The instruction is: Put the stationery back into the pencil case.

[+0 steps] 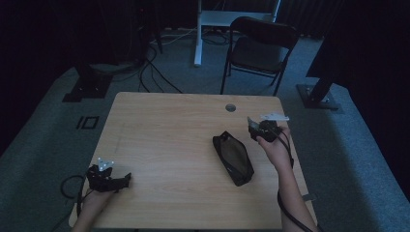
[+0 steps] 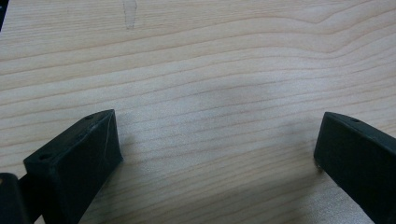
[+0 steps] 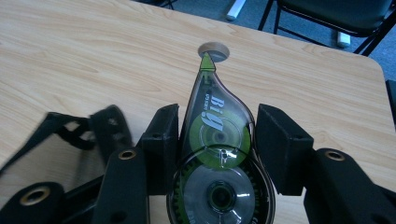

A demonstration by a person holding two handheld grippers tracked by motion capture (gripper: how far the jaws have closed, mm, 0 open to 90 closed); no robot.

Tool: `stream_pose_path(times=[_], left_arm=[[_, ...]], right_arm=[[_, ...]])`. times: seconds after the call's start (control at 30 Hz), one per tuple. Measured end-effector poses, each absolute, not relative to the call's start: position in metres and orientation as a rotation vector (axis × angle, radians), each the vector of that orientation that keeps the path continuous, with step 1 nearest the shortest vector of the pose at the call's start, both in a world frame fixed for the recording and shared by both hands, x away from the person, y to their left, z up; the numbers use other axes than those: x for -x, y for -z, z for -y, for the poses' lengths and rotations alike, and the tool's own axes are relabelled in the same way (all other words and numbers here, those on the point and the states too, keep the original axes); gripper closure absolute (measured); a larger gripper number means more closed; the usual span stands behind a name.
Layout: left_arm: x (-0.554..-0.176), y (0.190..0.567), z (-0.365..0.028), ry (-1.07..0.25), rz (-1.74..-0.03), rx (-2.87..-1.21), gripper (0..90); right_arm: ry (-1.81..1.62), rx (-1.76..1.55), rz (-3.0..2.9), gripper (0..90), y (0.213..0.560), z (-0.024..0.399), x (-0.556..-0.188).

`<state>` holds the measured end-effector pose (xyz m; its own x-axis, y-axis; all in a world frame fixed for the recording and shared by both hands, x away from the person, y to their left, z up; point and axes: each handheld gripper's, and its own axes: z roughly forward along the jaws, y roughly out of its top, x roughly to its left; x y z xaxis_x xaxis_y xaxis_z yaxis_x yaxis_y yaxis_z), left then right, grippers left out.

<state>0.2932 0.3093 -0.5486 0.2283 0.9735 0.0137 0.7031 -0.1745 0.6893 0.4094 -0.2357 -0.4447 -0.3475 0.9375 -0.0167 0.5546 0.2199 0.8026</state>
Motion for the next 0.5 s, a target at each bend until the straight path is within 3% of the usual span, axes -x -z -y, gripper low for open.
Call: stream_pose_path(times=[0.5], left_arm=[[-0.293, 0.549, -0.309, -0.629, -1.536, -1.948, 0.5]], right_arm=[[-1.022, -1.37, -1.978, 50.4, 0.435, 0.209, -0.377]])
